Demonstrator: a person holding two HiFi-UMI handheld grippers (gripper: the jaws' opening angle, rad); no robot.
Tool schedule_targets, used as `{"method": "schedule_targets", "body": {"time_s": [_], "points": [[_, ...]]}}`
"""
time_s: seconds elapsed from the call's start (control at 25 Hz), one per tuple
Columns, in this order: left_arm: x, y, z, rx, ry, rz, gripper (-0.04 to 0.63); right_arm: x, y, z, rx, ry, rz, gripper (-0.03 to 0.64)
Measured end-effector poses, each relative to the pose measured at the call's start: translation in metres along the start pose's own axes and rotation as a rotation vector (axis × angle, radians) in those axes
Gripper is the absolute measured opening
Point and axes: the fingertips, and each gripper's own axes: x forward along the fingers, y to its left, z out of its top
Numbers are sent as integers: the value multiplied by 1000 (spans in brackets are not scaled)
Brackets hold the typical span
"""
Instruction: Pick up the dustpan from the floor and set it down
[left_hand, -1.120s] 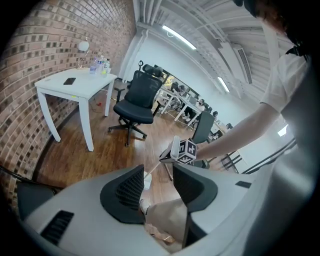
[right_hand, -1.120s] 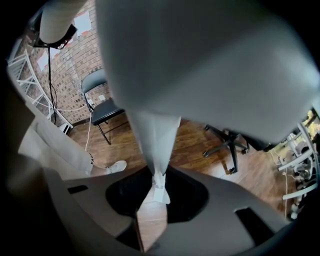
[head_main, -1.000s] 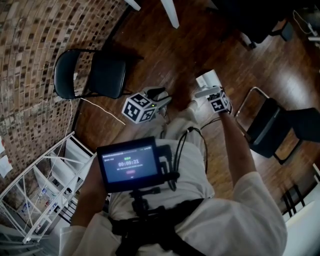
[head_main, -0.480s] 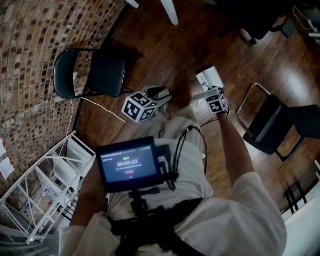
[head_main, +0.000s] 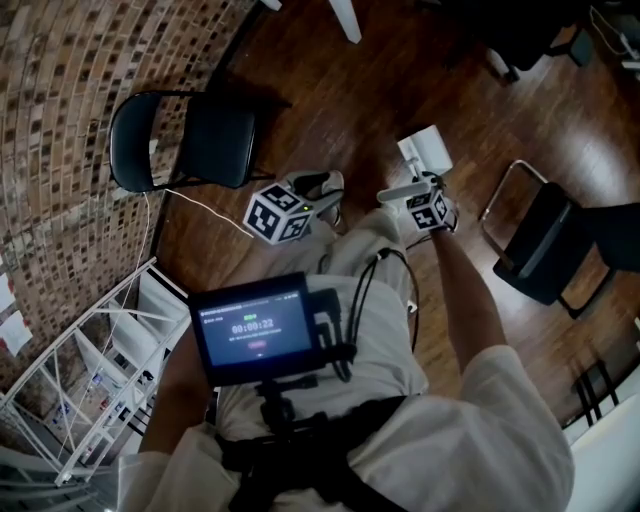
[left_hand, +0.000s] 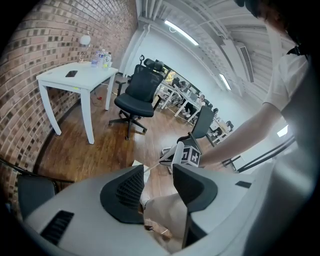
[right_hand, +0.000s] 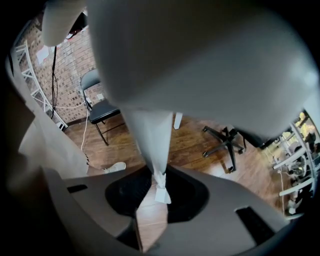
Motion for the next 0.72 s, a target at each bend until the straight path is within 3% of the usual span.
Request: {"method": "schedule_targets", "body": {"time_s": [0.4, 0.72], "points": [[-5, -13, -13, 26, 4, 1, 182, 0, 15, -3, -4, 60, -59, 121], [-16, -13, -26, 26, -19, 23, 182, -3, 35, -5, -47, 8, -73, 147]]}}
